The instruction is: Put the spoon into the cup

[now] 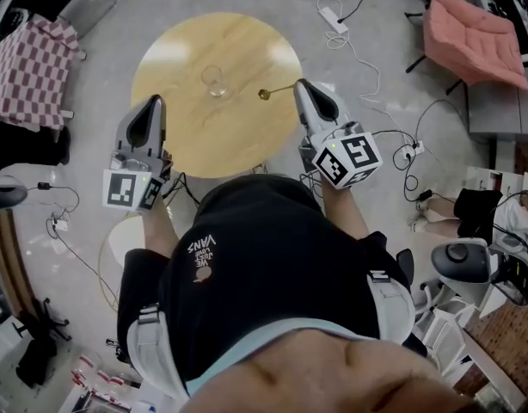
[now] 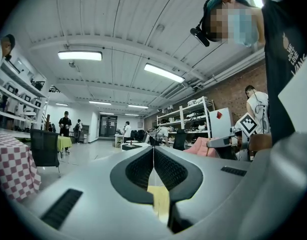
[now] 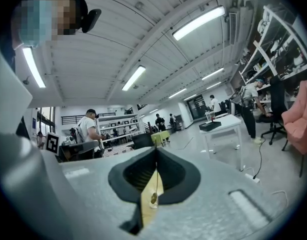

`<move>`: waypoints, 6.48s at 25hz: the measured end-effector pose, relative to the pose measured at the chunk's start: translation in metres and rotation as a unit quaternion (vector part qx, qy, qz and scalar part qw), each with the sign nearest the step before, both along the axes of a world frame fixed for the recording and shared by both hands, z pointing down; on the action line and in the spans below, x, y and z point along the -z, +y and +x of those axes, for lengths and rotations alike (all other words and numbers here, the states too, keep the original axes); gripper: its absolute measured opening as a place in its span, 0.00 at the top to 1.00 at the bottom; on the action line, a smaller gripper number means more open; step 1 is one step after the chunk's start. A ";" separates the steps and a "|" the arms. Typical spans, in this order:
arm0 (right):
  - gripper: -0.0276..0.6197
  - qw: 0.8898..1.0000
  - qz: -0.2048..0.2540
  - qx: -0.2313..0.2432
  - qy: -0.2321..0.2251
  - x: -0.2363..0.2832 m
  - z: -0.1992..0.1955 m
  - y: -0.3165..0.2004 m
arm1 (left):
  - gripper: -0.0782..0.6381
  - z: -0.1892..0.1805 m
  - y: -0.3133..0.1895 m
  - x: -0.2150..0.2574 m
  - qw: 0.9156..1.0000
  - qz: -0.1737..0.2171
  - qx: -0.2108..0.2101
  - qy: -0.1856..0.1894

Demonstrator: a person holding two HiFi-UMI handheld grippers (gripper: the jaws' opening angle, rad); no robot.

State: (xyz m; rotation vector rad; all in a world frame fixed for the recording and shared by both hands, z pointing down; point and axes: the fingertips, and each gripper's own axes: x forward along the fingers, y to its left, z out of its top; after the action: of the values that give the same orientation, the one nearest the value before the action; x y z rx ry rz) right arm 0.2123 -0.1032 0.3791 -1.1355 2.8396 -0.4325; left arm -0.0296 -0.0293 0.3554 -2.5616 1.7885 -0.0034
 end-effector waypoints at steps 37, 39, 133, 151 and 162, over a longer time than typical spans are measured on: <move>0.96 0.996 0.009 -0.091 0.013 0.012 -0.102 -0.007 | 0.89 -0.075 -0.050 -0.008 0.991 -0.025 -0.129 0.030; 0.96 0.995 0.012 -0.096 0.016 0.013 -0.108 -0.009 | 0.89 -0.080 -0.052 -0.006 0.990 -0.022 -0.135 0.030; 0.96 0.990 -0.101 -0.055 0.083 -0.126 -0.217 -0.077 | 0.89 -0.134 -0.075 -0.035 0.988 -0.062 -0.129 0.057; 0.96 0.986 -0.117 -0.050 0.109 -0.154 -0.223 -0.077 | 0.89 -0.135 -0.071 -0.035 0.988 -0.064 -0.127 0.058; 0.96 0.983 -0.124 -0.052 0.124 -0.172 -0.224 -0.080 | 0.89 -0.136 -0.073 -0.037 0.988 -0.065 -0.126 0.058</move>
State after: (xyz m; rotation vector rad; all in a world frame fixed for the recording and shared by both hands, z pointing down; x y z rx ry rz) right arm -0.0120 -0.1832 0.5507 -1.4707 2.9783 -0.7013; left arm -0.1660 -0.1022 0.3920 -2.9186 1.5313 0.0337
